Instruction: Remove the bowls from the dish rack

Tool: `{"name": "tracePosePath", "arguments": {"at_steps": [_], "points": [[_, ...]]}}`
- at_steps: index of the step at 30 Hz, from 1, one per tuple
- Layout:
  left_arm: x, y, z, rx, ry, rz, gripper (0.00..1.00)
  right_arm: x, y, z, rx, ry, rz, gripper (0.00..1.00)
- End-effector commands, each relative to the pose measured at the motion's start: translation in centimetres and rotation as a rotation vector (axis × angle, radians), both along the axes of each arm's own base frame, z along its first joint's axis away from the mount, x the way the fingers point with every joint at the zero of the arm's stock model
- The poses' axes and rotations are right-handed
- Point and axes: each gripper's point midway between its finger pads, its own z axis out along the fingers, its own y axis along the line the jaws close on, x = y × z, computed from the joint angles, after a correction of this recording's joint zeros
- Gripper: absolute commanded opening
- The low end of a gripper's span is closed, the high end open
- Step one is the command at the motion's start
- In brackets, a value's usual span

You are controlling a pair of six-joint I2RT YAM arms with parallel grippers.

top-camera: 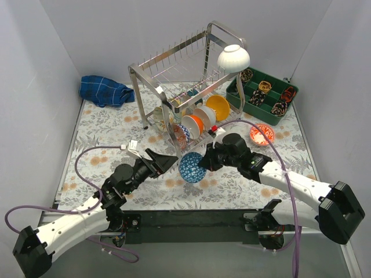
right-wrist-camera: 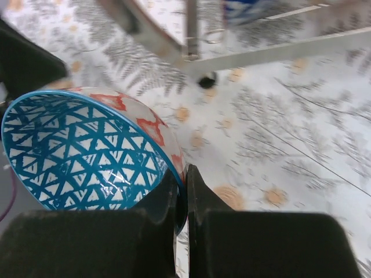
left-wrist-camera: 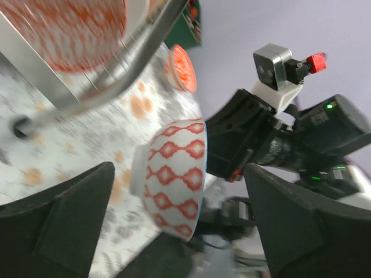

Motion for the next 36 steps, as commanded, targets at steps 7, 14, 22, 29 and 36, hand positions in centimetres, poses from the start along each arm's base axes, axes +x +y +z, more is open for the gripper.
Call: {"name": "tracePosePath", "arguments": {"at_steps": [7,14,22,29,36], "points": [[3.9,8.1,4.1,0.565,-0.343,0.323,0.98,6.4,-10.5,1.4,-0.225,0.036,-0.353,0.01],[3.6,9.4,7.3,0.658,-0.453,0.330,0.98,12.3,-19.7,3.5,-0.277,0.096,-0.656,0.01],[3.9,11.6,6.1,0.768,-0.468,0.406,0.98,17.0,-27.5,3.4,-0.184,0.218,-0.847,0.01],[3.7,12.2,5.6,0.783,-0.466,0.416,0.98,18.1,-32.2,0.7,-0.192,0.317,-0.964,0.01],[3.7,12.5,5.6,0.793,-0.457,0.420,0.98,18.8,-33.2,-2.6,-0.227,0.411,-0.983,0.01]]}}
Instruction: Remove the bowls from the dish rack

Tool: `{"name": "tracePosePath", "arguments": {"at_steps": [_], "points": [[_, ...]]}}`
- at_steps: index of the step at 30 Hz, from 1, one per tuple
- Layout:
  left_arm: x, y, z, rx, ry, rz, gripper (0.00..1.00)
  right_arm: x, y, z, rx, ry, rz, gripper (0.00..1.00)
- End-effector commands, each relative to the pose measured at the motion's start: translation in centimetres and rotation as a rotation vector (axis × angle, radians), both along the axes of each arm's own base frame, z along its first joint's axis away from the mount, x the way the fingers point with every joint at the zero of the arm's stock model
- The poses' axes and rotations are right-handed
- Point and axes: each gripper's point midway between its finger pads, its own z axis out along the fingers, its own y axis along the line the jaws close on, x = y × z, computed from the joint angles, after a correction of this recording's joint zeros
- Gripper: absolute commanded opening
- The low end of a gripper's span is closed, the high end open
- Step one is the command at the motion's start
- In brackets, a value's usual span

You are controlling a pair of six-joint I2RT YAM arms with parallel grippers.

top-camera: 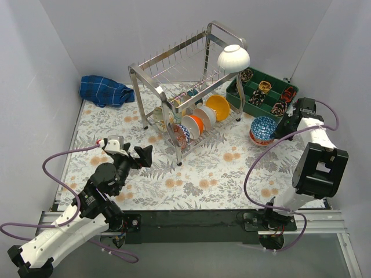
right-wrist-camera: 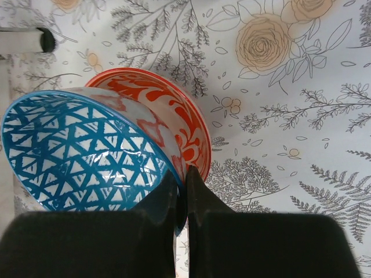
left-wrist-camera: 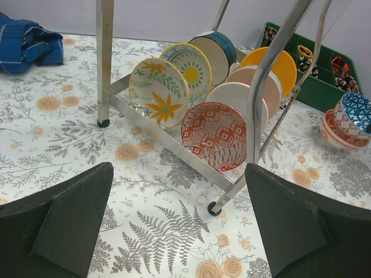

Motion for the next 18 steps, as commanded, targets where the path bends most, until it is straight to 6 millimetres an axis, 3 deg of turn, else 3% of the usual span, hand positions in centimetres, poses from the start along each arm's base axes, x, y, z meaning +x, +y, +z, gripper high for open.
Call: {"name": "tracePosePath", "arguments": {"at_steps": [1,6,9,15,18], "points": [[0.0,0.7,-0.3,0.029,0.007,0.026,0.98,1.9,-0.3,0.5,0.013,-0.030,-0.002,0.02],[0.0,0.9,-0.2,0.025,0.003,0.031,0.98,1.9,-0.2,-0.7,0.025,0.006,0.000,0.10],[-0.1,0.9,-0.2,0.026,0.002,0.029,0.98,1.5,-0.4,-0.7,0.016,0.027,-0.004,0.26],[-0.1,0.8,-0.2,0.028,0.005,0.023,0.98,1.3,-0.8,1.5,-0.024,-0.016,0.002,0.61],[0.0,0.7,-0.4,0.033,0.009,0.020,0.98,1.2,-0.8,3.9,-0.040,-0.060,0.014,0.72]]}}
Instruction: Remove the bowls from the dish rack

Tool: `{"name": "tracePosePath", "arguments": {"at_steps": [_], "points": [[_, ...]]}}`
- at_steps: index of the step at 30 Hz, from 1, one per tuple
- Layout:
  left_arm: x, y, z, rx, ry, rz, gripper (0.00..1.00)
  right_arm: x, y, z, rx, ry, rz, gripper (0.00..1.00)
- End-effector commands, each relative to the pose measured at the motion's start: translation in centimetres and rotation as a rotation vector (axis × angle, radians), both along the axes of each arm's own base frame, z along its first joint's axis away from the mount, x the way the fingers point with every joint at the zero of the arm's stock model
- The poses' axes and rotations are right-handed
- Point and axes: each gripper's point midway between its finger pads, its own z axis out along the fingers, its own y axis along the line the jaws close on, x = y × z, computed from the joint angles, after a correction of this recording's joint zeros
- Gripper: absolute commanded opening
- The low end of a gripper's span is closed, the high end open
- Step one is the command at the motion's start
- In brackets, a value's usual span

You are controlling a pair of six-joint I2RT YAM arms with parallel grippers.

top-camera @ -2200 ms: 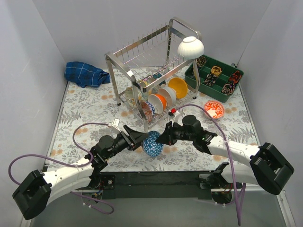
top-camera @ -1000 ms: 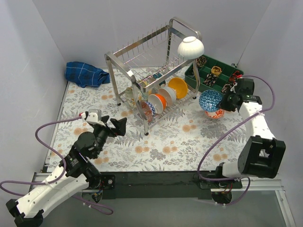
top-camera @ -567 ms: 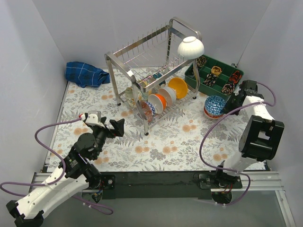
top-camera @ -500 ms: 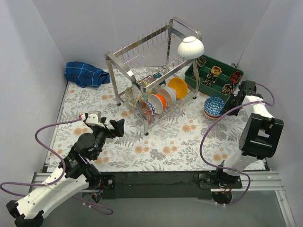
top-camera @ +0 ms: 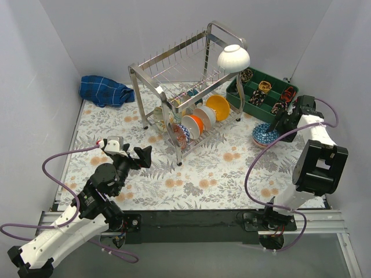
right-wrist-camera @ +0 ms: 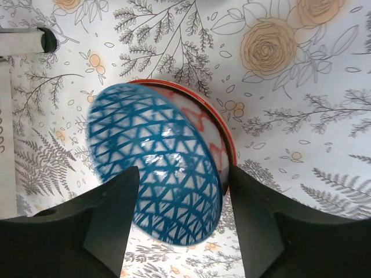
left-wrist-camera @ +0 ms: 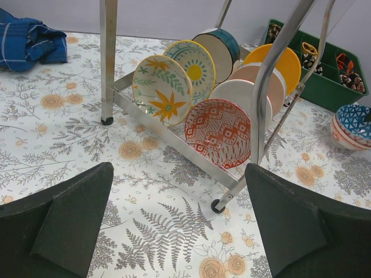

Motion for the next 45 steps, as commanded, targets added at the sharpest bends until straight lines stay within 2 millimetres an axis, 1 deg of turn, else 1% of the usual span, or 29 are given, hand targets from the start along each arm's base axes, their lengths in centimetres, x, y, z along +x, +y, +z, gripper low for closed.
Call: {"name": "tracePosePath", "arguments": {"at_steps": [1,2,3,5,6,8,11,13,15,16,17,19,20,22,23,24,25,26,27,28,29,30,31,32,33,36,40,43,45], "points": [[0.1,0.3,-0.1,0.016,0.000,0.012,0.98,0.6,-0.7,5.4,-0.056,-0.115,0.008,0.74],[0.1,0.4,0.0,0.016,0.000,0.015,0.98,0.6,-0.6,6.0,-0.060,-0.129,0.015,0.76],[0.1,0.4,-0.1,0.018,0.002,0.013,0.98,0.6,-0.6,7.3,-0.069,-0.159,0.017,0.79],[0.1,0.4,-0.2,0.019,0.004,0.015,0.98,0.5,-0.7,8.4,-0.082,-0.182,0.018,0.82],[0.1,0.4,-0.2,0.019,0.004,0.013,0.98,0.6,-0.8,9.4,-0.097,-0.205,0.024,0.84],[0.1,0.3,-0.2,0.020,0.005,0.011,0.98,0.3,-0.8,10.1,-0.107,-0.211,0.038,0.84],[0.1,0.3,-0.3,0.025,0.007,0.013,0.98,0.2,-0.8,12.1,-0.135,-0.265,0.066,0.84],[0.2,0.4,-0.3,0.026,0.009,0.014,0.98,0.1,-0.5,13.7,-0.168,-0.317,0.098,0.84],[0.2,0.4,-0.3,0.026,0.009,0.014,0.98,-0.1,-0.4,14.1,-0.184,-0.327,0.099,0.84],[0.2,0.3,-0.5,0.031,0.013,0.013,0.98,-0.5,-0.2,13.0,-0.172,-0.310,0.101,0.84],[0.2,0.2,-0.4,0.031,0.013,0.008,0.98,-0.2,0.1,12.8,-0.158,-0.329,0.110,0.83],[0.2,0.2,-0.4,0.032,0.014,0.008,0.98,-0.2,0.5,11.6,-0.127,-0.325,0.107,0.81],[0.2,0.3,-0.5,0.033,0.015,0.008,0.98,-0.1,1.0,10.5,-0.098,-0.326,0.117,0.79],[0.2,0.3,-0.7,0.034,0.020,0.010,0.98,0.1,1.3,9.6,-0.040,-0.333,0.111,0.78],[0.1,0.3,-0.6,0.032,0.018,0.011,0.98,-0.2,2.2,8.8,0.033,-0.329,0.111,0.78],[0.1,0.3,-0.7,0.033,0.020,0.012,0.98,0.6,1.7,8.8,0.047,-0.368,0.095,0.77],[0.1,0.4,-0.6,0.033,0.020,0.013,0.98,0.7,1.7,8.6,0.072,-0.381,0.084,0.77],[0.1,0.4,-0.6,0.034,0.020,0.011,0.98,0.4,2.3,7.7,0.140,-0.374,0.065,0.77],[0.1,0.3,-0.7,0.034,0.022,0.012,0.98,1.1,1.7,7.9,0.154,-0.416,0.049,0.77],[0.1,0.3,-0.8,0.036,0.024,0.013,0.98,1.2,1.7,7.6,0.179,-0.430,0.040,0.77],[0.1,0.3,-0.7,0.038,0.023,0.011,0.98,1.2,1.9,7.4,0.211,-0.441,0.039,0.76],[0.2,0.3,-0.8,0.040,0.024,0.013,0.98,0.8,1.8,6.1,0.244,-0.419,0.004,0.76],[0.2,0.3,-0.8,0.041,0.025,0.010,0.98,1.4,1.5,6.3,0.245,-0.459,0.005,0.76],[0.2,0.3,-0.8,0.043,0.025,0.011,0.98,1.4,1.7,6.2,0.275,-0.470,0.014,0.76],[0.2,0.2,-1.0,0.047,0.030,0.010,0.98,1.2,1.6,5.4,0.304,-0.459,-0.009,0.75],[0.3,0.1,-1.1,0.053,0.033,0.008,0.98,1.1,1.7,4.5,0.342,-0.454,-0.009,0.75],[0.3,0.1,-1.1,0.057,0.035,0.008,0.98,1.0,1.8,4.4,0.339,-0.469,0.008,0.75],[0.3,0.0,-1.3,0.061,0.038,0.005,0.98,0.9,1.9,5.8,0.322,-0.501,0.027,0.75],[0.3,-0.1,-1.3,0.063,0.040,-0.001,0.98,0.8,2.4,7.5,0.304,-0.523,0.054,0.75]]}}
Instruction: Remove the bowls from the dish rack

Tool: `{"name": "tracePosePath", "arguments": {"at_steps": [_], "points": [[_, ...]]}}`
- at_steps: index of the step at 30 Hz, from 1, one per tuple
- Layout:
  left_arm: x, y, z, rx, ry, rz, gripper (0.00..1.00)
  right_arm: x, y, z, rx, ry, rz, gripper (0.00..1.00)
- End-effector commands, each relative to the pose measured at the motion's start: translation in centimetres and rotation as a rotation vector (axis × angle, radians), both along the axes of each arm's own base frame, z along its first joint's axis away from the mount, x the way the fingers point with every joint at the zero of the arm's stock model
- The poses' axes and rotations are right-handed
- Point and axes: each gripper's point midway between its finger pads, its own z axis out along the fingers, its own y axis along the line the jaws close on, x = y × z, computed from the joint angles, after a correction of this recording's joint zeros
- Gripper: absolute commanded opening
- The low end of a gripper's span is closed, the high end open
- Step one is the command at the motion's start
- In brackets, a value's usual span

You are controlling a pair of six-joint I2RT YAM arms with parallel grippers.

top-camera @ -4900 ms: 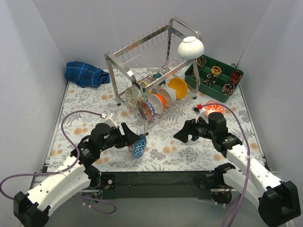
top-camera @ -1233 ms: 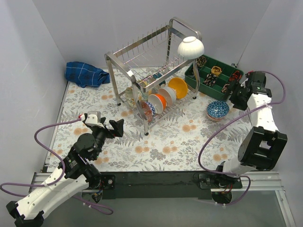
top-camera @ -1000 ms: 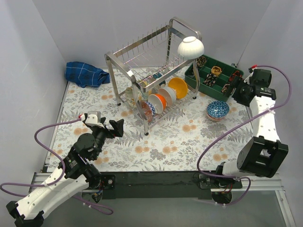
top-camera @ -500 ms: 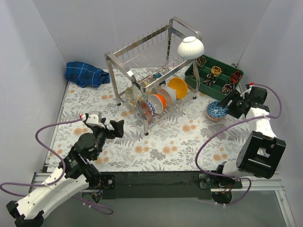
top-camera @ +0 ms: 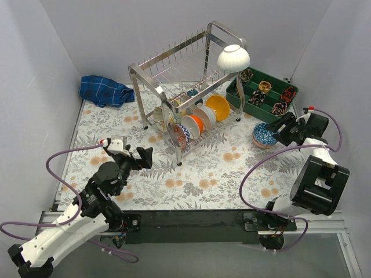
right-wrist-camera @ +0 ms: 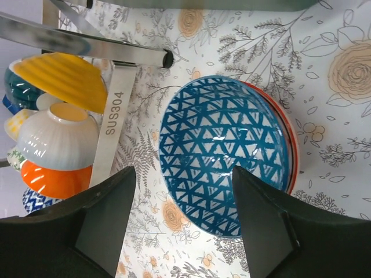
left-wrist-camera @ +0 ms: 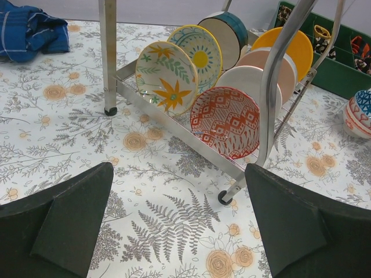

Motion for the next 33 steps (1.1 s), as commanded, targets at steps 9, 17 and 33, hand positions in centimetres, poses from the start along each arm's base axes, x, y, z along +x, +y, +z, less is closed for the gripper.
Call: {"name": "tracePosePath", "arguments": {"at_steps": [9,17,33], "points": [[0.2,0.1,-0.3,0.036,0.004,-0.001,0.98,2.6,6.7,14.1,-0.523,-0.371,0.340,0.82],[0.2,0.1,-0.3,0.043,0.005,0.003,0.98,3.5,10.6,22.2,-0.992,-0.648,0.415,0.87],[0.4,-0.3,-0.8,0.067,0.014,-0.012,0.98,2.5,12.9,31.8,-1.117,-1.098,0.390,0.98]]}}
